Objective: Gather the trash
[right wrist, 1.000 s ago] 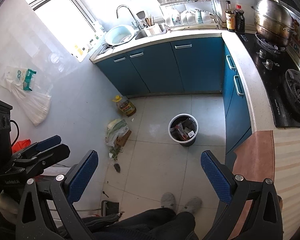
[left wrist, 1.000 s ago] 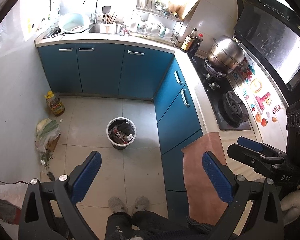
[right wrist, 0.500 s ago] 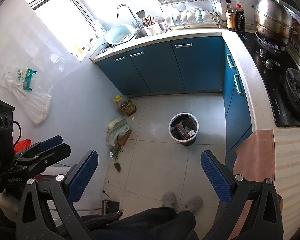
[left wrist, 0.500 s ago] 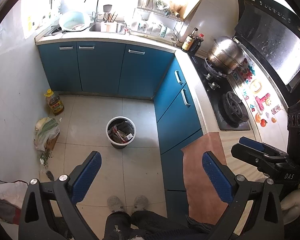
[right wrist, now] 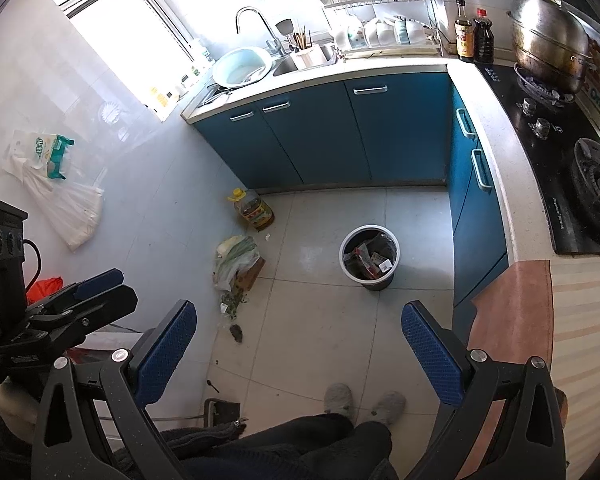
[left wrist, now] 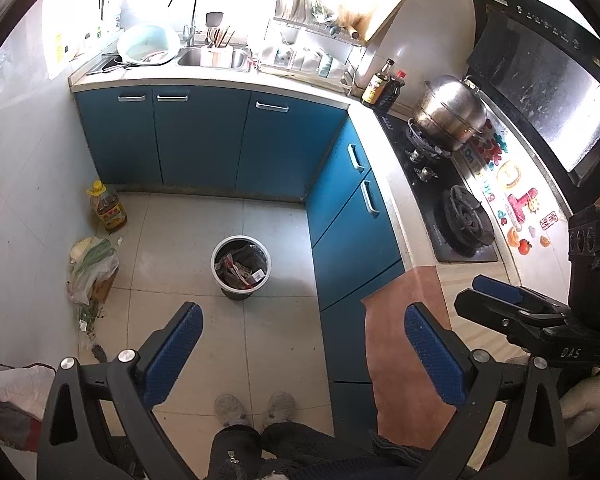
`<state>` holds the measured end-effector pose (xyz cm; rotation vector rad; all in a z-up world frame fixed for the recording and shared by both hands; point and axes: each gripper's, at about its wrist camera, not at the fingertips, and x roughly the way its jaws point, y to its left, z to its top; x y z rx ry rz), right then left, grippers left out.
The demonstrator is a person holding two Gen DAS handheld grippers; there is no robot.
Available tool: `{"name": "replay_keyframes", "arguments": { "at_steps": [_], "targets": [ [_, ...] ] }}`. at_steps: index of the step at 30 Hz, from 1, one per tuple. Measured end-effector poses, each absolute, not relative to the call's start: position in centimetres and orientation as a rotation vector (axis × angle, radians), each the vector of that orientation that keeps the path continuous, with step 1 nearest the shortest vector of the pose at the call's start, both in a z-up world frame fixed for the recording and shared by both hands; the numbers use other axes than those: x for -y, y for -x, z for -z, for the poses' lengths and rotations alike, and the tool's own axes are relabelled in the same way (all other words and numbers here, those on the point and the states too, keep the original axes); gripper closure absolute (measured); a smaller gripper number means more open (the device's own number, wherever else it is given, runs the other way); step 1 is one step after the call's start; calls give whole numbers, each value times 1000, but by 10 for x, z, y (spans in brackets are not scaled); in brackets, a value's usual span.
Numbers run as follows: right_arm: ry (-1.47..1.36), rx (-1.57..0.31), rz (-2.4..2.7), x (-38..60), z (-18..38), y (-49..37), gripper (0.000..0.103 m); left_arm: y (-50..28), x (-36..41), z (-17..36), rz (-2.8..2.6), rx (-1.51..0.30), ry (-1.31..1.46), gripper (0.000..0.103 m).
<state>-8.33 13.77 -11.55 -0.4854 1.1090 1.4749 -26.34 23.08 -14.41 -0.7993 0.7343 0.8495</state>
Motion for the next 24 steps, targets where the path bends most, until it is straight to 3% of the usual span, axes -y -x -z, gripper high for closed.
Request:
{"name": "replay_keyframes", "arguments": {
  "at_steps": [24],
  "targets": [
    [485,-1124,-1482,-135,122,93,0,276,-231,144,-847,-747,780,0]
  ]
}}
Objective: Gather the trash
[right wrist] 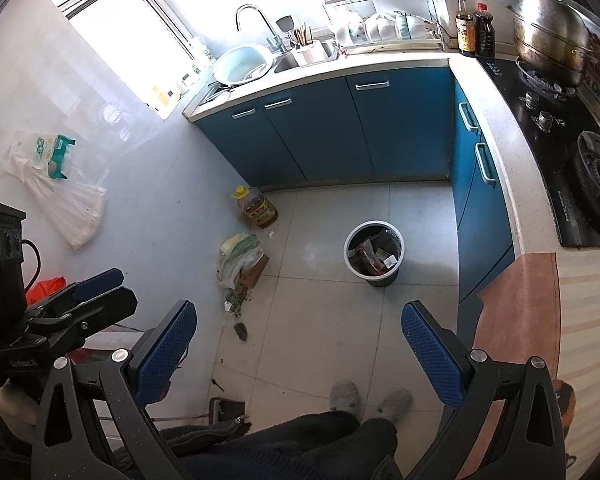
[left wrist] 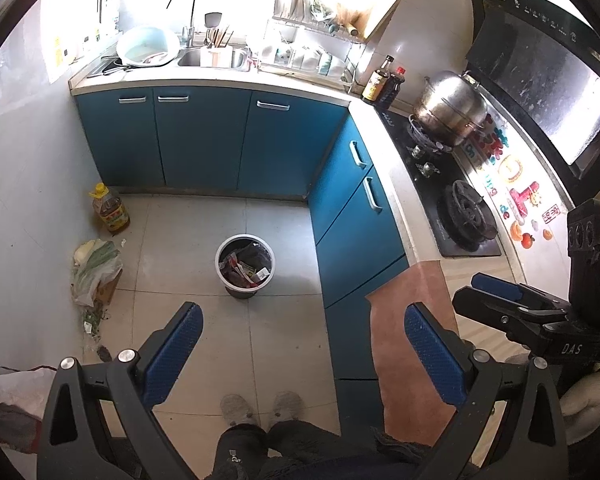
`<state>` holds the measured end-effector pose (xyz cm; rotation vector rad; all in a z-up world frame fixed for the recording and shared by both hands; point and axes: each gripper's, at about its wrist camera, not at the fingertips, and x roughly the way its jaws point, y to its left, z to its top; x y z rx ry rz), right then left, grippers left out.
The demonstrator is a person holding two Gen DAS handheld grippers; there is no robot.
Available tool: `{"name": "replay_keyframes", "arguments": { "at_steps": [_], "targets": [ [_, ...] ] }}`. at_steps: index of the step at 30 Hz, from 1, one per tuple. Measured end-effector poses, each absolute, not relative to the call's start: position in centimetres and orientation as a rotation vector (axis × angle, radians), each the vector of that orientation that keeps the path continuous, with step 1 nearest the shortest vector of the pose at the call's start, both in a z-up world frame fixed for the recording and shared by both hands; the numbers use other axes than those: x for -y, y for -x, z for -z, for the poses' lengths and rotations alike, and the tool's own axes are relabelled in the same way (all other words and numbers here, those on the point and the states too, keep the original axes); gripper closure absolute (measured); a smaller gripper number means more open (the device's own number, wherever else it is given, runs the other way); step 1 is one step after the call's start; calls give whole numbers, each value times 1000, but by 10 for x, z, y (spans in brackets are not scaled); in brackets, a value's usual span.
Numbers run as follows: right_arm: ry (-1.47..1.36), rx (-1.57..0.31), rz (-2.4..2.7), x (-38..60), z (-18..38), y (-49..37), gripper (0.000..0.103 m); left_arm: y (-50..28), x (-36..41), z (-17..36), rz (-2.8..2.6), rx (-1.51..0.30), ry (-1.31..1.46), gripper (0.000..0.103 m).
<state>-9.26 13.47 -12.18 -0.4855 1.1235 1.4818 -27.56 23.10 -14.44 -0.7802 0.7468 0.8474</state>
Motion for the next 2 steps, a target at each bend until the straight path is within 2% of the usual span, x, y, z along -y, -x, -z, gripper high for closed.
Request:
{"name": "replay_keyframes", "arguments": {
  "at_steps": [2],
  "targets": [
    [487,-1123,-1480,-135,122,94,0,277,-232,145,-842,-745,783,0]
  ]
}}
